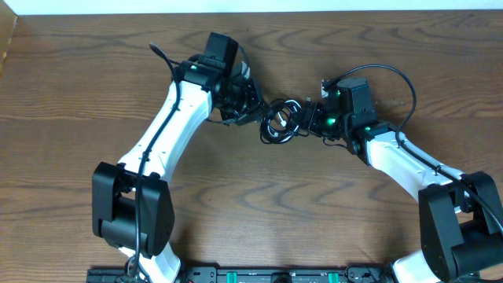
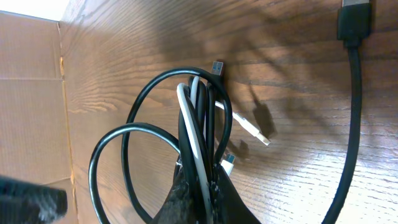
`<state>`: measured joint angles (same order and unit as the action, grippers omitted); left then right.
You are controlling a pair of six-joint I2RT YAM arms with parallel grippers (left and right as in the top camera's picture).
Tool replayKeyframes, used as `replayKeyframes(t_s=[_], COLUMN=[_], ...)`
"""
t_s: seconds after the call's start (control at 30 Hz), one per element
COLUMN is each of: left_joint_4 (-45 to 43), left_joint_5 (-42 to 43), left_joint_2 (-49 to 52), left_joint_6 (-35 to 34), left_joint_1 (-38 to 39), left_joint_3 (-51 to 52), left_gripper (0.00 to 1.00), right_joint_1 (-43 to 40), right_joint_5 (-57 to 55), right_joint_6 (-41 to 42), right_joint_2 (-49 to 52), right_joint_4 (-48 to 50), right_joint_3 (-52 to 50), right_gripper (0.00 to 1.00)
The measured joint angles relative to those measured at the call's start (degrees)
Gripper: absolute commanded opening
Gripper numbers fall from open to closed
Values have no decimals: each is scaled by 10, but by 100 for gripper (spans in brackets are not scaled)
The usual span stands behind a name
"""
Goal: Untangle cables
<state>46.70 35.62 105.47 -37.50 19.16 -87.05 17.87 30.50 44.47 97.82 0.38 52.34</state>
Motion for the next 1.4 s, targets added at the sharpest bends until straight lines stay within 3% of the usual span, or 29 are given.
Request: replayKeyframes(t_s=[0.1,0.3,1.4], left_joint_4=[0,8,24], left_joint_5=[3,5,-77], left_joint_2=[0,0,0], left_joint_6=[-29,-54,-153], left_joint_1=[9,22,25], left_joint_3=[0,0,0], left_gripper=[26,8,8], right_joint_1=[0,0,0], right_joint_5=[-2,-3,-3], right_joint_6=[0,0,0], right_joint_2=[0,0,0], right_joint_4=[-1,-2,-2], right_joint_3=[0,0,0], right_gripper=[1,1,1])
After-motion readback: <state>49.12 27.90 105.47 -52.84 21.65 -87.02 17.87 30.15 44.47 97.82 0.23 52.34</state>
